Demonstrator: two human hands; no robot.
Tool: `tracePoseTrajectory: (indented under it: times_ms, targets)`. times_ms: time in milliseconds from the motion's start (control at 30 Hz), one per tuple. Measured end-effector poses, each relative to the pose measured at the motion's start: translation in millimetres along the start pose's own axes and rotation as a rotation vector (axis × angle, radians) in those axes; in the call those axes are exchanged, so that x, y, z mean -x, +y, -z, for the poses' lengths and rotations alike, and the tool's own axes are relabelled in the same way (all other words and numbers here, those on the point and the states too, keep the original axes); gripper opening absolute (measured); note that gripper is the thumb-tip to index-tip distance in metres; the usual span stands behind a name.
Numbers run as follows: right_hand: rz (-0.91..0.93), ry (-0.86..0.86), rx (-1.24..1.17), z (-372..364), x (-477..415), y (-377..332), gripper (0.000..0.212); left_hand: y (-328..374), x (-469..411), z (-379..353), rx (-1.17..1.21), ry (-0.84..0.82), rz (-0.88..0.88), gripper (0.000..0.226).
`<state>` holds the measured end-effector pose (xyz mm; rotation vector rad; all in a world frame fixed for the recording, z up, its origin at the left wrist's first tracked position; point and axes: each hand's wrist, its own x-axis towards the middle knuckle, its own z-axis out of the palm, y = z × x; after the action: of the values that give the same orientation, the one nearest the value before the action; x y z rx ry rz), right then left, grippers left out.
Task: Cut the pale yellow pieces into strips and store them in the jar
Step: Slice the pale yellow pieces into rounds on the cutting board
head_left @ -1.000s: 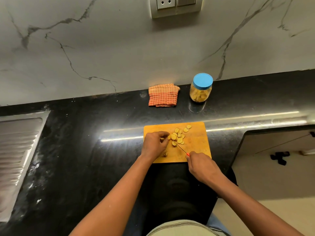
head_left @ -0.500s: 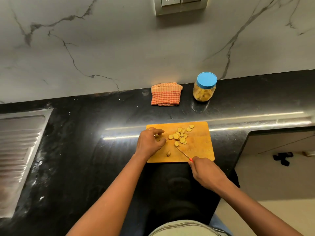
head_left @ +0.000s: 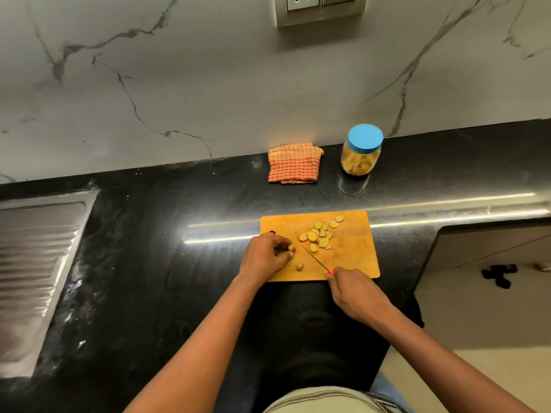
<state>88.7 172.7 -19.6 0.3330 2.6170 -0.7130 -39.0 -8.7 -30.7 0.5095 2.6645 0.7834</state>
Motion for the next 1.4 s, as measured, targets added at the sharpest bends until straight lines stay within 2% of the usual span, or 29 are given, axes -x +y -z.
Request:
tracePoseTrajectory:
  times_ms: [200, 400, 533, 767, 1400]
  targets:
    - [-0.032, 0.039, -0.042, -8.0, 3.9, -11.4, 0.036, -0.4, 4.6, -0.6, 0.013, 0.016, -0.017, 0.038]
    - [-0.038, 0.073, -0.063, -12.7, 2.7, -33.5, 0.036, -2.4, 4.7, -0.7, 0.031, 0.038, -0.028, 0.022]
    - [-0.082, 0.08, -0.041, -18.5, -2.3, -41.5, 0.037, -4.1, 6.2, -1.9, 0.051, 0.062, -0.07, 0.019]
    - [-0.129, 0.128, -0.036, -19.6, -5.1, -36.7, 0.037, 2.1, 0.5, -12.4, 0.122, 0.179, -0.184, 0.01]
    - [-0.104, 0.138, -0.015, -24.4, -7.1, -32.4, 0.036, -1.6, -3.6, -23.2, 0.134, 0.218, -0.255, 0.008]
